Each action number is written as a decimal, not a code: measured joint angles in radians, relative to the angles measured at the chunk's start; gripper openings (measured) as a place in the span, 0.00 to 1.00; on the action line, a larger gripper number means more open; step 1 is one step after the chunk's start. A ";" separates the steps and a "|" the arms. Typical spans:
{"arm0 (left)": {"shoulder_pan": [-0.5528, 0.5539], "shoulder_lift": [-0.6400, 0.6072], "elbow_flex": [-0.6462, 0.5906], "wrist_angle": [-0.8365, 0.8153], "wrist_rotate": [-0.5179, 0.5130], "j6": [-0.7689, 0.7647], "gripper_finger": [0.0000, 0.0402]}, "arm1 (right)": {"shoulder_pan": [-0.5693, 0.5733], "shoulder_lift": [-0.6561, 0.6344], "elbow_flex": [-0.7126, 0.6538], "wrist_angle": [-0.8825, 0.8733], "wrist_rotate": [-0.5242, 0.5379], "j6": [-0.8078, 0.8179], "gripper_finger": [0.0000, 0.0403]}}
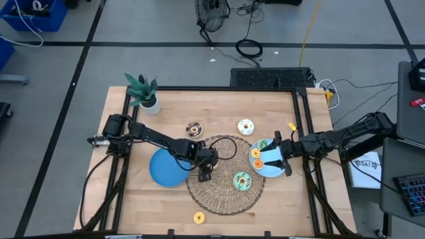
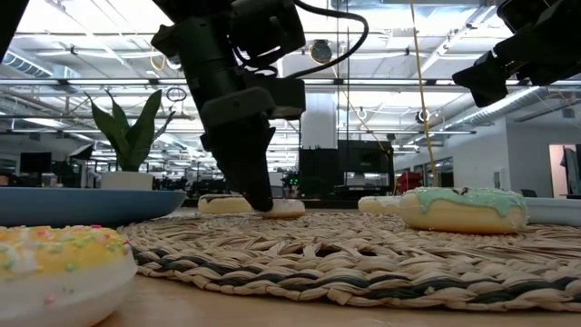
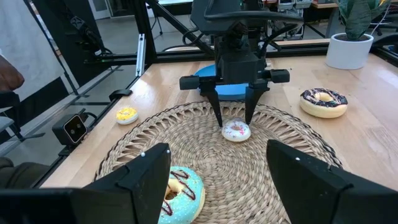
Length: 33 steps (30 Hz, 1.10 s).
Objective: Pick & Place donuts
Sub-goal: Put the small white donut on the light blue plate
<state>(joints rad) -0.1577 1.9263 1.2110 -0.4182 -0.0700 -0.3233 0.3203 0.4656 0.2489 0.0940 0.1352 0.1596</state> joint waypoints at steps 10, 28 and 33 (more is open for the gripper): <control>0.000 0.000 0.000 0.001 -0.031 0.004 0.51 | 0.000 0.000 0.000 0.000 0.001 0.000 0.62; 0.000 0.000 0.000 0.028 -0.035 0.056 0.29 | 0.000 0.000 0.000 0.000 0.002 0.001 0.62; 0.001 0.000 0.000 0.031 -0.036 0.093 0.29 | 0.000 0.000 0.000 0.000 0.002 0.003 0.62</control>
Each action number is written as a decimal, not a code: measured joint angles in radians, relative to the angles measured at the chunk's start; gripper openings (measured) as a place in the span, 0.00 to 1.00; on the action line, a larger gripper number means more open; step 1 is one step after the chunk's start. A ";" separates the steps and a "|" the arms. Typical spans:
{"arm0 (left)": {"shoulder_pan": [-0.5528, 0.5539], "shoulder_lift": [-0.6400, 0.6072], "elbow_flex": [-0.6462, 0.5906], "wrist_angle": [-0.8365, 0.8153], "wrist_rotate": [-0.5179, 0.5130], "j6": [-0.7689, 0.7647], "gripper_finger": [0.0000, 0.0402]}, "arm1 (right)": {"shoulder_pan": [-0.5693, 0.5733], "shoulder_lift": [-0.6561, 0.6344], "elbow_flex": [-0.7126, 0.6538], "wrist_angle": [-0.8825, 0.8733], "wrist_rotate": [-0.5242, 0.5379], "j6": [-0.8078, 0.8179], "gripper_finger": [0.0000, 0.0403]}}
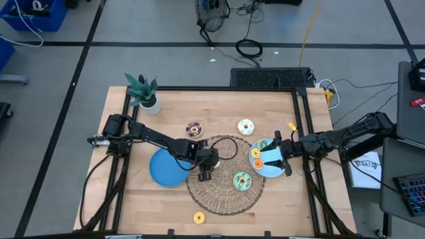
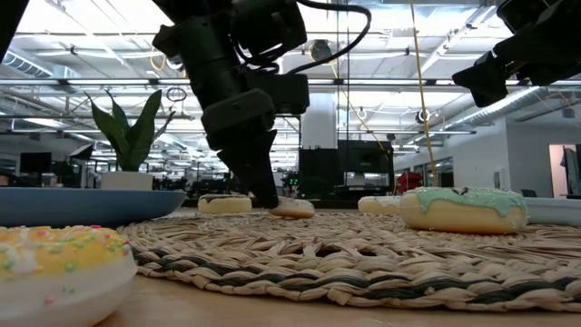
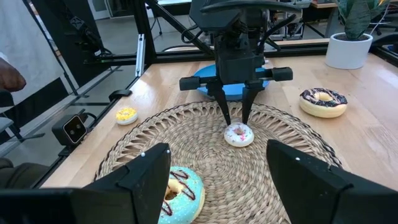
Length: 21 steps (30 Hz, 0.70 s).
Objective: Pick & Place donuts
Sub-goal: Put the small white donut on the light blue plate
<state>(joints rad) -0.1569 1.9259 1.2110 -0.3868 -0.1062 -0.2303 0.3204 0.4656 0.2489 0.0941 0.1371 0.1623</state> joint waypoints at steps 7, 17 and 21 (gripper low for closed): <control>0.000 -0.009 0.000 0.058 0.000 0.068 0.29 | 0.000 0.000 0.000 0.000 0.000 0.000 0.62; 0.001 -0.048 0.000 0.122 0.009 0.085 0.29 | 0.000 0.007 0.000 0.001 0.020 0.001 0.62; 0.001 -0.048 0.000 0.105 0.071 -0.010 0.29 | 0.000 0.013 0.000 0.001 0.022 0.001 0.62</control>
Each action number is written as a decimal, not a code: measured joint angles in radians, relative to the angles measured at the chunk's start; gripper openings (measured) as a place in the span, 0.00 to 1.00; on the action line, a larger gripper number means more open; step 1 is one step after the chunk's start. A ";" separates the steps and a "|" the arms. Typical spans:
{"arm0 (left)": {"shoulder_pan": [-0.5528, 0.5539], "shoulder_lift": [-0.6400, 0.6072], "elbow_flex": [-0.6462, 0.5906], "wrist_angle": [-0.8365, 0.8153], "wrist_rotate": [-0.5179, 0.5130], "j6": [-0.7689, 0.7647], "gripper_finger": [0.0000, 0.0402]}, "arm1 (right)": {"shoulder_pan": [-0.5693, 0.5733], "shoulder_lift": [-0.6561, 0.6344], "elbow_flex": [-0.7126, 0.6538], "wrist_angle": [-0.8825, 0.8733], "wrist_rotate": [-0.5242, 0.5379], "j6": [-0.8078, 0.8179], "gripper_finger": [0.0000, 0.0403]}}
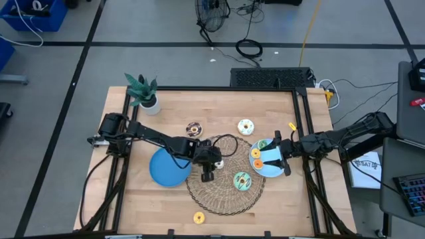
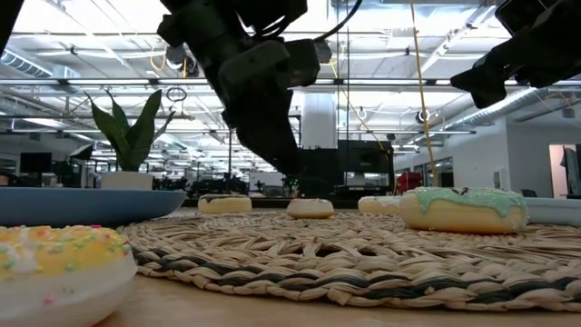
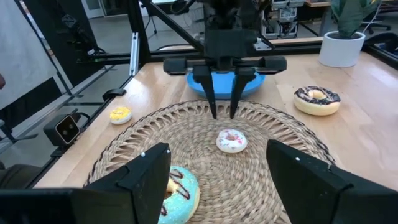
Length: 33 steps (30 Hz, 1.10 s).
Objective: Pick & Place donuts
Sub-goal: Put the small white donut on the light blue plate
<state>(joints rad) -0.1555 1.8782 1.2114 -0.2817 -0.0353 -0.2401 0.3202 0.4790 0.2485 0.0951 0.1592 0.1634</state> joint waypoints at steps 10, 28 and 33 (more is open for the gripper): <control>-0.026 0.008 0.000 0.019 -0.038 -0.167 0.55 | 0.000 0.007 0.000 0.002 0.002 -0.009 0.62; -0.035 0.105 0.000 0.048 -0.175 -0.245 0.66 | 0.000 0.017 0.000 0.015 0.004 -0.011 0.62; -0.035 0.119 0.000 0.048 -0.176 -0.233 0.62 | 0.000 0.024 0.000 0.028 0.005 -0.011 0.62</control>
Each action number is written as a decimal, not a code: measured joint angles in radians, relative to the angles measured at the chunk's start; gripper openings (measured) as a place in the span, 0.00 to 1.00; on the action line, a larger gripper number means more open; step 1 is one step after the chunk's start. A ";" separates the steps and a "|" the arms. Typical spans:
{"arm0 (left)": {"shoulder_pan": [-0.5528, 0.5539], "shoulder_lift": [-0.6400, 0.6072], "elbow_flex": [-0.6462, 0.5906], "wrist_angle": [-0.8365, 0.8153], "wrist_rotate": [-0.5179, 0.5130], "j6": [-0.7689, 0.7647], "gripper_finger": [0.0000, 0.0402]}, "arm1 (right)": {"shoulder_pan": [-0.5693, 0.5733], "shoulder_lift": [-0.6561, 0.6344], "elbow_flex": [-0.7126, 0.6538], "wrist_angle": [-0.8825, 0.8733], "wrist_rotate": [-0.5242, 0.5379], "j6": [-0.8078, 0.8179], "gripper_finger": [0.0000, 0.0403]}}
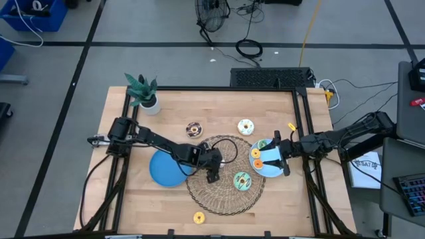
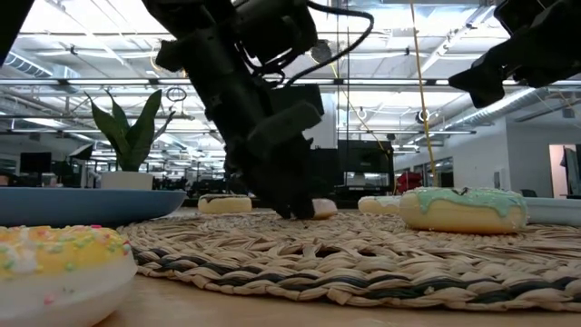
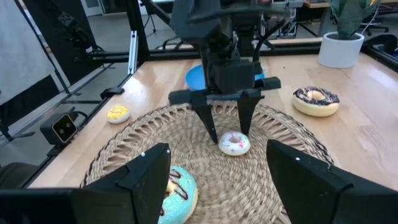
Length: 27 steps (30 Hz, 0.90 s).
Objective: Pick & Place donuts
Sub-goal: Put the small white donut on the light blue plate
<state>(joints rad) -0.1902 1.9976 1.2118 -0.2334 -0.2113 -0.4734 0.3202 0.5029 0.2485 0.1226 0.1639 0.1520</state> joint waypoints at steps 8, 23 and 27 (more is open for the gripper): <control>0.000 -0.001 0.000 0.002 -0.007 0.101 0.58 | 0.000 0.002 0.000 0.009 0.000 -0.008 0.62; 0.000 -0.002 0.000 0.008 -0.051 0.201 0.56 | 0.000 0.002 0.000 0.009 -0.003 -0.008 0.62; 0.000 -0.002 0.000 0.008 -0.052 0.198 0.56 | 0.000 0.002 0.000 0.009 -0.003 -0.008 0.62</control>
<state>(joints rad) -0.1902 1.9961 1.2114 -0.2256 -0.2630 -0.2752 0.3202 0.5051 0.2485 0.1313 0.1612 0.1444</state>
